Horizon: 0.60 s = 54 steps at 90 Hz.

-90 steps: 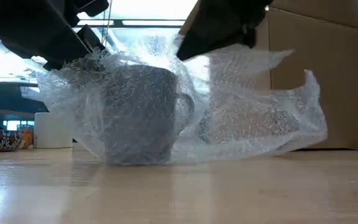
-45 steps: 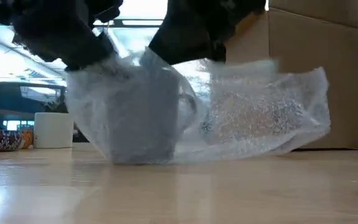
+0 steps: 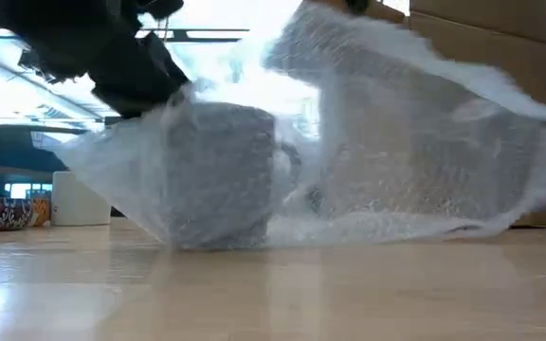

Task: Wrap mug
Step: Wrap the blue mug with bubble wrap

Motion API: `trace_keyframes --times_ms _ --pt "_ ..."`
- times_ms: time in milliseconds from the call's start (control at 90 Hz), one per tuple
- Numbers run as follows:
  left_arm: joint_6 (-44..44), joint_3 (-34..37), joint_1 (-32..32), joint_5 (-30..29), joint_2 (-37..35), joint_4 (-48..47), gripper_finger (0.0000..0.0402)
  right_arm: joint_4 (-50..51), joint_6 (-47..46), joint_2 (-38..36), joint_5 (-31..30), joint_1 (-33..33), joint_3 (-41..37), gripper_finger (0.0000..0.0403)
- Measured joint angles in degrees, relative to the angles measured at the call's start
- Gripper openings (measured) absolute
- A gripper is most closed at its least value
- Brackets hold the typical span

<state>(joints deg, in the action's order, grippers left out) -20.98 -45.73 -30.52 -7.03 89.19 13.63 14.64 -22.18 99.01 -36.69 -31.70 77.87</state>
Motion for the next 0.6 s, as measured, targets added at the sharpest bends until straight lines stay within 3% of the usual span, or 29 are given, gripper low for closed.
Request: trace_keyframes --times_ms 211,389,600 --pt "7.2 -7.2 -3.4 -6.5 -0.9 0.3 0.0077 12.8 -3.4 -3.4 -4.3 -2.9 0.0 0.0" --pt "10.6 -11.1 -6.5 -12.7 0.4 3.7 0.0077 17.1 -3.6 -3.4 -4.6 -4.7 0.0 0.0" --pt "10.9 -16.8 -7.4 -14.4 8.6 8.6 0.0077 20.3 -3.7 -3.8 -4.6 -7.7 0.0 0.0"
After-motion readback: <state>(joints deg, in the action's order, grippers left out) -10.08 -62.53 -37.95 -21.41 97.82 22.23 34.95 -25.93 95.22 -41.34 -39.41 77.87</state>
